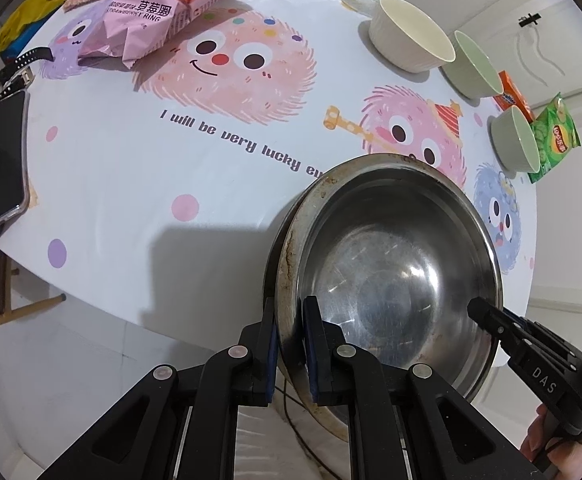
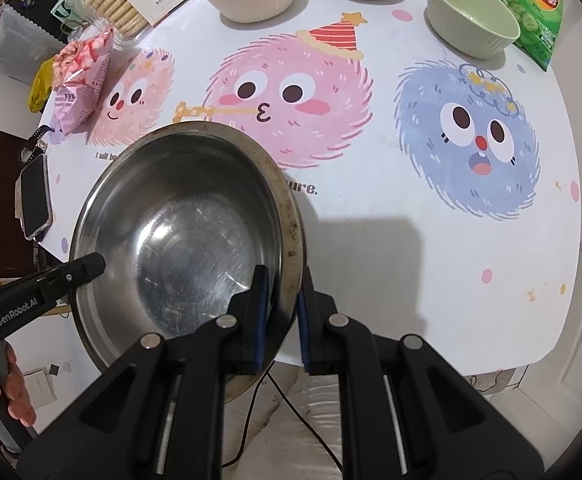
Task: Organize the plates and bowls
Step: 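Lift and carry the held steel bowls across the table with both tools, then lower the steel bowls and open both tools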
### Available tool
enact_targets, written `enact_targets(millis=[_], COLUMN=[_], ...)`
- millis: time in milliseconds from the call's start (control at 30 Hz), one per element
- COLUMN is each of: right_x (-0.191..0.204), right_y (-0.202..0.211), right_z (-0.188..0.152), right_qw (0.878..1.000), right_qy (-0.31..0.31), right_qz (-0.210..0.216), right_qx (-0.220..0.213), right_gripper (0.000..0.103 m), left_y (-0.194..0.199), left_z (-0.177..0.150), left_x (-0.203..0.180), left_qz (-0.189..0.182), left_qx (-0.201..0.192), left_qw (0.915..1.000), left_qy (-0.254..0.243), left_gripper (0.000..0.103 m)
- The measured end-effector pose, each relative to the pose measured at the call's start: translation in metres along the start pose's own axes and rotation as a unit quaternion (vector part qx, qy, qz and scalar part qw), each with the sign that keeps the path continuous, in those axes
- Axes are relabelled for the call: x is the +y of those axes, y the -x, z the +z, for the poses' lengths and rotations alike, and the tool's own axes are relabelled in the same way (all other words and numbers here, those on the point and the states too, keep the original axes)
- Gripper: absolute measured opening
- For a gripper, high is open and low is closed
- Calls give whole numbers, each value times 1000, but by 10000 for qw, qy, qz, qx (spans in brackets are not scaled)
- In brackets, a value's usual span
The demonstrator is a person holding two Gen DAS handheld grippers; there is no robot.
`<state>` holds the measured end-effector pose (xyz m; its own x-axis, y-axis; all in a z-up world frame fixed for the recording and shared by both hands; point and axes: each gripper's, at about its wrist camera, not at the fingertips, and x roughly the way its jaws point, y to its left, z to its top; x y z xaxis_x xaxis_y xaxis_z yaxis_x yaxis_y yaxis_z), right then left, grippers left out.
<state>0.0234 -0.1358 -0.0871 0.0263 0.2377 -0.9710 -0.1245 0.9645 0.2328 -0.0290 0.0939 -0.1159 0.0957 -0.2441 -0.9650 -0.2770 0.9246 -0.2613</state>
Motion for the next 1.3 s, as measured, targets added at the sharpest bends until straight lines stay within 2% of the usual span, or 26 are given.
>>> enact_targets(millis=[400, 533, 567, 600, 700, 767, 833, 933, 967, 1000, 1133, 1167, 1200, 1300], right_x=[4, 6, 7, 7, 6, 4, 2, -2, -4, -6, -15, -17, -21, -27], right_y=[-8, -8, -8, -8, -4, -1, 4, 9, 10, 9, 3, 0, -5, -11], right_z=[0, -1, -1, -1, 0, -1, -1, -1, -1, -1, -3, -3, -3, -5], right_qw=[9998, 9998, 9998, 9998, 9998, 9999, 9999, 10000, 10000, 10000, 9998, 9996, 9989, 9979], right_qy=[111, 120, 120, 112, 100, 84, 63, 23, 1, -26, -139, -207, -318, -474], right_qz=[-69, -16, -34, -58, -54, -33, -70, -34, -15, 41, 114, 166, 262, 375], right_qx=[125, 153, 177, 165, 148, 130, 59, -13, 9, 37, 62, 129, 204, 227], right_gripper=[18, 19, 25, 28, 33, 47, 58, 66, 79, 85, 90, 98, 102, 102], left_y=[-1, -2, -2, -2, 0, 2, 5, 6, 5, 4, -4, -6, -9, -16], left_z=[1, 0, 0, -2, -4, -4, -4, -3, -2, -2, 0, 0, 1, 3], left_x=[0, 1, 2, 2, 4, 6, 8, 12, 15, 16, 23, 24, 25, 26], left_qz=[151, 177, 154, 146, 97, 86, 65, 16, 7, -15, -77, -85, -71, -75], left_qx=[-33, 50, 53, 39, -11, -55, -113, -173, -177, -172, -97, -70, -36, 60], left_qw=[9999, 9997, 9997, 9998, 9998, 9997, 9996, 9994, 9993, 9992, 9988, 9987, 9987, 9987], left_qy=[52, 138, 154, 153, 179, 216, 231, 307, 337, 353, 478, 500, 505, 501], left_gripper=[12, 31, 34, 42, 59, 66, 78, 90, 93, 101, 103, 103, 103, 103])
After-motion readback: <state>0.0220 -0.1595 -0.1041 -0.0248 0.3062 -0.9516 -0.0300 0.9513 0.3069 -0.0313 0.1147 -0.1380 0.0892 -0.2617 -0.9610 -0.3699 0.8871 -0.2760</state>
